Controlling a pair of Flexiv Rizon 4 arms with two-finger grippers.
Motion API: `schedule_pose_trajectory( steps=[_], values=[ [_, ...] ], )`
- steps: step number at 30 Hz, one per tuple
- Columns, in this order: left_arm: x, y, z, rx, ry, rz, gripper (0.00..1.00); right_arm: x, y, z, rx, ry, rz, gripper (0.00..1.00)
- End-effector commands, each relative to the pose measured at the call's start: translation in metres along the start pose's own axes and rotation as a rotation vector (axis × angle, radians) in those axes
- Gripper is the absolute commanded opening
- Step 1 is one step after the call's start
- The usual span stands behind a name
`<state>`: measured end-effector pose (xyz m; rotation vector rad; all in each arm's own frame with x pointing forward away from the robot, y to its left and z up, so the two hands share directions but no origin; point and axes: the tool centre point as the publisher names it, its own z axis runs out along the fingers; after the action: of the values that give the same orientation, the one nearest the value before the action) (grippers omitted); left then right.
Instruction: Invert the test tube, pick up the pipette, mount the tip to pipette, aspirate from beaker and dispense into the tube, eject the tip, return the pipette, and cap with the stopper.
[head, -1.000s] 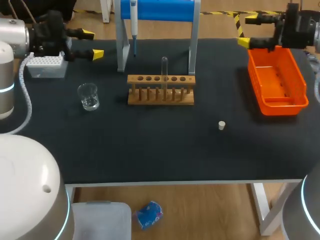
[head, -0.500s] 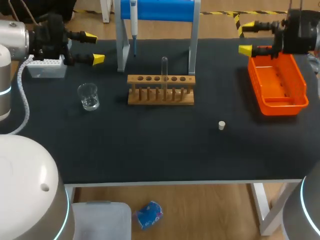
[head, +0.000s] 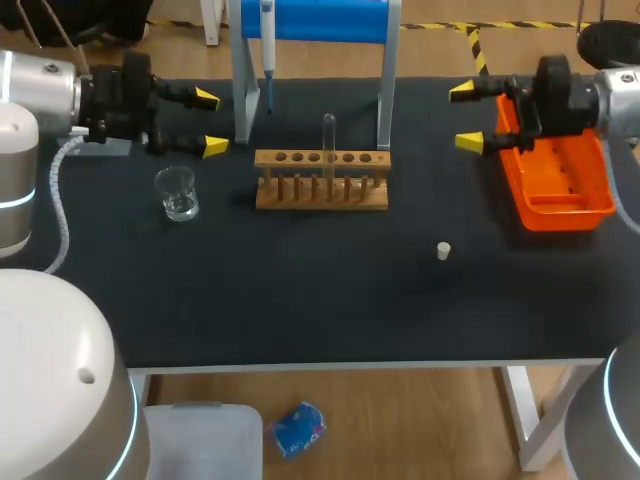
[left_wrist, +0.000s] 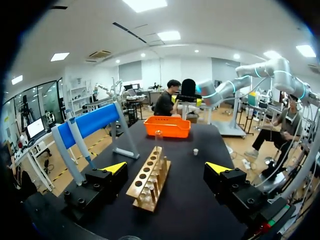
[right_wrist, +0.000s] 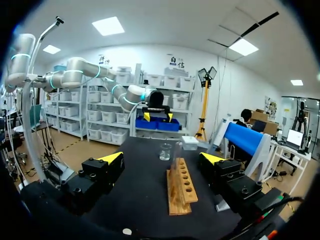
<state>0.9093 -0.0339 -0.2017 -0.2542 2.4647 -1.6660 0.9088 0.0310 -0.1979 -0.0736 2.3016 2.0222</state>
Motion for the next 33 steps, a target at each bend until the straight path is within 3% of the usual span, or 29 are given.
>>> schedule_pose_trajectory(
  steps=[1,8,13,15,19,25,33],
  values=[
    [-0.001,0.000,0.000,0.000,0.002,0.000,1.00,-0.003,-0.001,-0.002,0.000,0.031,0.001,1.00],
    [-0.001,0.000,0.000,0.000,0.002,0.000,1.00,-0.003,-0.001,-0.002,0.000,0.031,0.001,1.00],
    [0.005,-0.003,0.020,0.045,-0.002,-0.007,1.00,-0.014,-0.022,0.027,0.044,0.028,-0.016,1.00],
    [0.010,-0.003,0.028,0.049,0.008,-0.013,1.00,-0.018,-0.026,0.037,0.004,0.026,-0.007,1.00],
    [0.023,-0.001,0.041,0.034,0.038,0.000,1.00,-0.025,-0.035,0.057,0.004,0.048,-0.003,1.00],
    [0.034,0.006,0.052,0.015,0.058,0.006,1.00,-0.035,-0.051,0.084,0.001,0.075,0.035,1.00],
    [0.035,0.006,0.053,0.013,0.058,0.006,1.00,-0.043,-0.058,0.124,-0.008,0.103,0.054,1.00]
  ],
)
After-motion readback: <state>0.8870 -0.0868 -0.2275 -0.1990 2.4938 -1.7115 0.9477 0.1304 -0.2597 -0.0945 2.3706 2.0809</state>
